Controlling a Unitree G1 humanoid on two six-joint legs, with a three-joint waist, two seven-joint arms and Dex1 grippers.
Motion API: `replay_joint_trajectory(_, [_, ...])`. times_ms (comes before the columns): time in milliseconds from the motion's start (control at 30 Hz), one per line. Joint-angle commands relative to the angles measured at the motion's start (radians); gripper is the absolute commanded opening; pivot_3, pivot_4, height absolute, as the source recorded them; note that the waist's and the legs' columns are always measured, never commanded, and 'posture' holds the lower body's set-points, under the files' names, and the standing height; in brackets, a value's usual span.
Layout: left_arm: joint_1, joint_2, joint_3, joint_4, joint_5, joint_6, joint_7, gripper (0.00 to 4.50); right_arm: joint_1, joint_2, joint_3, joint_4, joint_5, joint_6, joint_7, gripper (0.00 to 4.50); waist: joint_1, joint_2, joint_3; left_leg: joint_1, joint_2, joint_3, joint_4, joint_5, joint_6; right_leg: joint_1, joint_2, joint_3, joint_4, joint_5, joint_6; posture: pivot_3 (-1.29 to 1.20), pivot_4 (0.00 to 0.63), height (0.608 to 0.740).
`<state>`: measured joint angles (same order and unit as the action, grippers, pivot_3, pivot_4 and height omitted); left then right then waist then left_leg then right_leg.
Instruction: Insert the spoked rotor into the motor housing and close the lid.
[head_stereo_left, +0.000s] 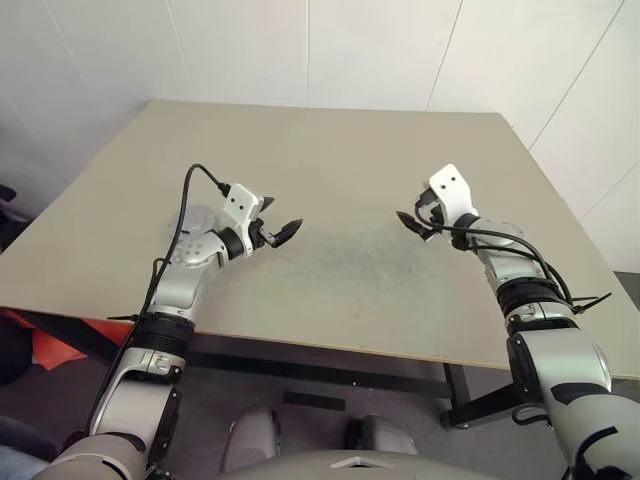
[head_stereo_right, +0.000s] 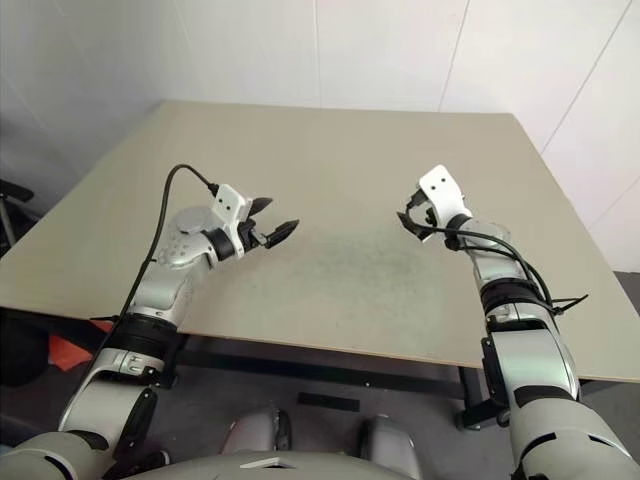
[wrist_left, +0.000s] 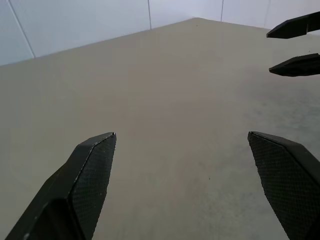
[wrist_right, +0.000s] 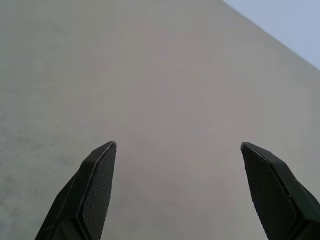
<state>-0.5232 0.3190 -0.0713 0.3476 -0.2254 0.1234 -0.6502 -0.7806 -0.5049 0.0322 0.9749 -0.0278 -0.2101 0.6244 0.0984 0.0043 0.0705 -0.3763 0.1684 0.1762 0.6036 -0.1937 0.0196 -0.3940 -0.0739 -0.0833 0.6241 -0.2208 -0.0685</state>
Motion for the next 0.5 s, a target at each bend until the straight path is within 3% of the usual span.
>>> replay_joint_trajectory(33, [-0.022,-0.005,0.016,-0.001,0.018,-0.033,0.009,4.47,-0.022,0.004,-0.018,-0.029,0.013,-0.028,0.006,4.5,0.0,0.0,0.0,0.0,0.0,0.0,0.001,-0.001,0.001,0.0,0.0,0.0,0.0,0.0,0.0,0.0,0.0,0.74])
replay_joint_trajectory(500, [-0.031,-0.031,0.032,0.031,0.047,-0.064,0.045,4.47,-0.036,0.028,-0.007,-0.028,-0.01,-0.048,-0.007,4.5,0.0,0.0,0.0,0.0,0.001,0.0,0.005,-0.002,0.002,0.002,0.0,0.0,0.001,0.0,0.0,0.0,0.0,0.74])
